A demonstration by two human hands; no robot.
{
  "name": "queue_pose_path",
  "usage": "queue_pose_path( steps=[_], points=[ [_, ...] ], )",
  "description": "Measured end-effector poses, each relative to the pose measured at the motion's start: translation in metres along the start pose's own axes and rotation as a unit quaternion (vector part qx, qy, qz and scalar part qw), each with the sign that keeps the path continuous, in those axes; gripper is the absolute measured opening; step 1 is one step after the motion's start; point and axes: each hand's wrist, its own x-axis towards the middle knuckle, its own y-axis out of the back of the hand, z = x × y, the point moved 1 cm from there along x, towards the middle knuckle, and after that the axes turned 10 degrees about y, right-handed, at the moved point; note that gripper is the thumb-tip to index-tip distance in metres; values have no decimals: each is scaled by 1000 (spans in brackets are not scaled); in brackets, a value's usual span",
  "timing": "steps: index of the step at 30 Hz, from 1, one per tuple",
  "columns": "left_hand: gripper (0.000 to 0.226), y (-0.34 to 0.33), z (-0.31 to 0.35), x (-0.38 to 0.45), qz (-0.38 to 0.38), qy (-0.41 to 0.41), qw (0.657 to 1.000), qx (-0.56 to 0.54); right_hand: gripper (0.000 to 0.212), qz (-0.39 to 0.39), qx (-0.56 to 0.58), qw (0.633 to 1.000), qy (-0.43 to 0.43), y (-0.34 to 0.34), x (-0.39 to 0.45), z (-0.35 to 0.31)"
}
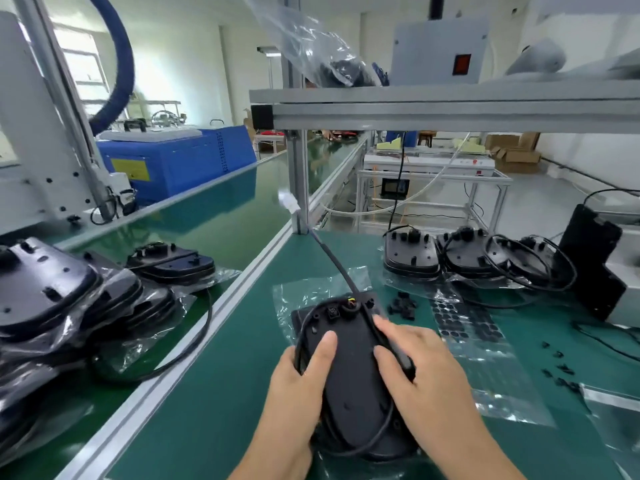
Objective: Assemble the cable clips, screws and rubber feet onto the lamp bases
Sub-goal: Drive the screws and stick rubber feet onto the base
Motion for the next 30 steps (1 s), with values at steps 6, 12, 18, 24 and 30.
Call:
queue_pose_path(
  steps=[6, 12, 18, 24, 30],
  points=[
    [60, 23, 21, 17, 29, -10, 1000, -4, 31, 31, -53, 997, 40, -30, 31, -11],
    [51, 25, 43, 48, 48, 1, 999, -10, 31, 58, -24, 997, 38, -42, 59, -20],
    [62, 32, 42, 65, 126, -2, 992, 16, 26, 147, 92, 985, 13, -58, 64, -21],
    [87, 37, 46, 62, 147, 12, 989, 6, 25, 71, 82, 989, 103, -68, 62, -16],
    [57, 37, 50, 65, 113, -32, 993, -24, 21, 37, 103, 982, 152, -68, 68, -16]
  ],
)
